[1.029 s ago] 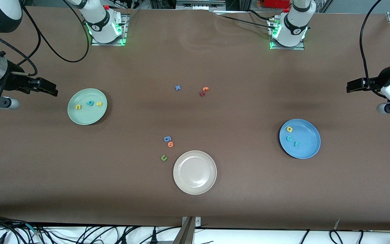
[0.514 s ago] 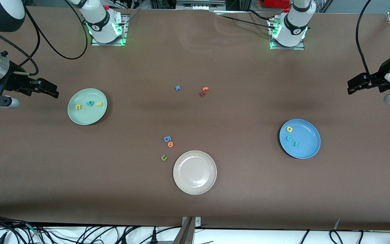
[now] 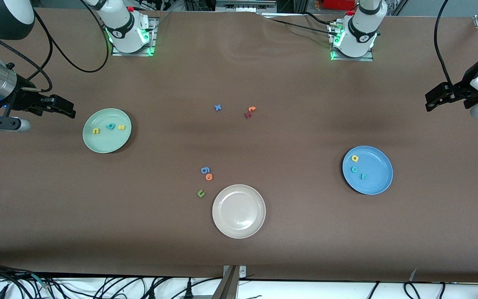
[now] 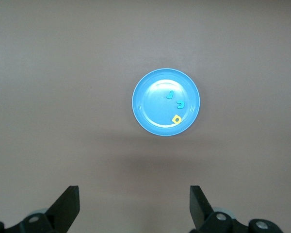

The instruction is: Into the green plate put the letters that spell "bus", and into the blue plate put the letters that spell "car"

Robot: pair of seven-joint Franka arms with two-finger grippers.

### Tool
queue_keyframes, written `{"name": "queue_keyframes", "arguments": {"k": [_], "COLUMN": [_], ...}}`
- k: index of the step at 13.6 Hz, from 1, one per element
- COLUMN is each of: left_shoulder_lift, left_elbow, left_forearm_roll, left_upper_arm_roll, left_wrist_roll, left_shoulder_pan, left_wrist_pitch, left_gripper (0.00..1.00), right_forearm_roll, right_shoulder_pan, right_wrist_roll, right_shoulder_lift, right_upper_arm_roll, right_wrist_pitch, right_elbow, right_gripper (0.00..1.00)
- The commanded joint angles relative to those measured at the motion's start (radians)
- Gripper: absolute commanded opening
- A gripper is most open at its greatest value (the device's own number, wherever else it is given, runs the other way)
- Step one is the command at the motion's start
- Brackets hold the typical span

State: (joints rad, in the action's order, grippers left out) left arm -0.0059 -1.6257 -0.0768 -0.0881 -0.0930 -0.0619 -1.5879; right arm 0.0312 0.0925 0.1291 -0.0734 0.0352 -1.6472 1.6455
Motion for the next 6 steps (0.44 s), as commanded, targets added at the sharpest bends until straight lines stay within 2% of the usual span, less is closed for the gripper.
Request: {"name": "queue_keyframes", "arguments": {"k": [1, 3, 6], "left_shoulder_lift": [-0.032, -0.032, -0.032], "left_elbow": [-0.036, -0.034, -0.034], "left_forearm_roll": [0.04, 0.107, 0.107], "left_upper_arm_roll": [0.033, 0.076, 0.08], "left_wrist_roll": [-0.01, -0.011, -0.011], "left_shoulder_pan": [0.033, 0.042, 0.051], "left_wrist_pitch": [-0.023, -0.023, -0.023], "left_gripper": [1.0, 1.0, 1.0], "right_forearm_roll": [0.003, 0.0, 0.001], "right_shoulder_pan": [-0.013, -0.01, -0.01], "right_wrist_roll": [0.035, 0.049, 0.049], "right_shoulder_lift": [0.026, 0.026, 0.02], "right_upper_arm_roll": [-0.015, -0.015, -0.015], "right_wrist_pitch": [-0.022, -0.022, -0.022], "right_elbow": [0.019, 0.014, 0.014], "right_gripper": [1.0, 1.0, 1.0]}}
